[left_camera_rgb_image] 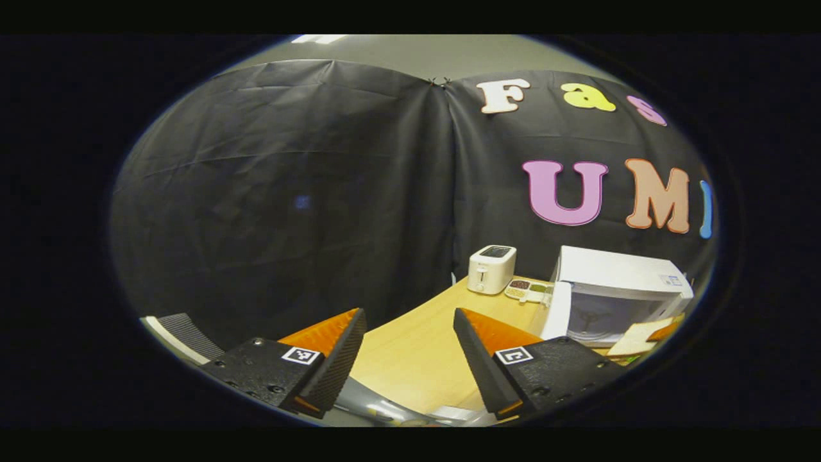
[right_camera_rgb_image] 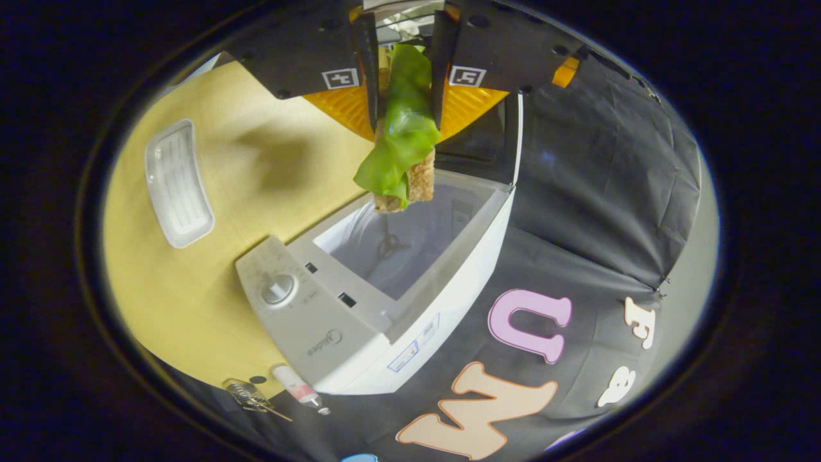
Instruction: Open the microwave oven with the left hand, put the food in, and close the microwave oven.
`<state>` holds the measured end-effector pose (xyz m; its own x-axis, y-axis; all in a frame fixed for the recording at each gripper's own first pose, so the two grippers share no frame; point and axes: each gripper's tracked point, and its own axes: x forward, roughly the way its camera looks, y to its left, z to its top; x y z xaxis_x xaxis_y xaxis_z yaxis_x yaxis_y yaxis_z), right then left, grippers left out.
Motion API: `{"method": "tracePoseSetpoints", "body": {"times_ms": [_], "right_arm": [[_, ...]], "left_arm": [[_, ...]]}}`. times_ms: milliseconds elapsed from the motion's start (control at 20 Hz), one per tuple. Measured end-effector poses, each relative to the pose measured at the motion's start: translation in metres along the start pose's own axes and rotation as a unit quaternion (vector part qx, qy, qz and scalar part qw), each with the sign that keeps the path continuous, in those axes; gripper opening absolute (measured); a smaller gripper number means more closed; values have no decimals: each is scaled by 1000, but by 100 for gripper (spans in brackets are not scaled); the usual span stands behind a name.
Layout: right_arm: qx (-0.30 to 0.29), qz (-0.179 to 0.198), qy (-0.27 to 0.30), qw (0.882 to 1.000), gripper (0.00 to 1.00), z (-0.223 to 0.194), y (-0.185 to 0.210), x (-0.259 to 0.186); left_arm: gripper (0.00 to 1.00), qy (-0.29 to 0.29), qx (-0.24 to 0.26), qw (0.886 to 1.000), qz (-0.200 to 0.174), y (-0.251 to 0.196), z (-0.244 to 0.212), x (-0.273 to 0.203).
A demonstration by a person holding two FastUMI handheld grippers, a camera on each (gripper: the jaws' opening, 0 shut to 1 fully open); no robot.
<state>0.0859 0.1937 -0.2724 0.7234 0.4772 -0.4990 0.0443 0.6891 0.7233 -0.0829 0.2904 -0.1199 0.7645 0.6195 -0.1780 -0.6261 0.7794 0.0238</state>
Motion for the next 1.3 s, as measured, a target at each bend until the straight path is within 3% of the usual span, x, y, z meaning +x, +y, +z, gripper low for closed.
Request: {"method": "tracePoseSetpoints", "body": {"times_ms": [100,250,300,350,500,550,600,650,700,750,800,850,900,950,1000,1150,1300], "right_arm": [[-12,1,-18,1000,36,3,3,19],[-26,-3,-44,999,36,9,4,46],[-29,-10,-53,998,29,13,3,55],[-35,-13,-63,997,36,16,1,64],[-33,-9,-86,996,36,32,7,91],[-33,-4,-96,995,29,36,12,96],[-38,-2,-107,994,36,42,16,102],[-48,-2,-119,992,36,47,20,108],[-59,-4,-129,990,28,53,23,114],[-68,-1,-140,988,36,56,28,118],[-75,-5,-142,987,36,57,30,124],[-84,-6,-145,986,43,58,30,133],[-93,-9,-150,984,43,60,30,142],[-101,-15,-151,983,36,59,27,149],[-108,-22,-152,982,43,59,24,158],[-118,-31,-176,977,44,67,20,169],[-140,-51,-199,969,43,79,13,178]], "left_arm": [[80,1,-1,1000,-2,5,-1,4],[84,9,-3,1000,0,12,-7,12],[84,8,-6,1000,2,14,-6,14],[84,10,-9,1000,3,17,-8,15],[84,23,-12,1000,7,21,-16,22],[84,26,-11,1000,7,23,-19,22],[84,29,-9,999,8,23,-19,23],[84,32,-7,999,9,24,-21,24],[84,35,-4,999,9,25,-22,26],[84,38,-3,999,9,25,-23,27],[84,42,-4,999,8,24,-25,28],[84,46,-5,999,8,23,-28,30],[81,49,-7,999,8,26,-29,30],[84,52,-7,999,10,26,-30,30],[81,53,-6,999,11,26,-31,30],[84,55,3,998,18,27,-33,31],[81,55,7,998,27,28,-33,32]]}}
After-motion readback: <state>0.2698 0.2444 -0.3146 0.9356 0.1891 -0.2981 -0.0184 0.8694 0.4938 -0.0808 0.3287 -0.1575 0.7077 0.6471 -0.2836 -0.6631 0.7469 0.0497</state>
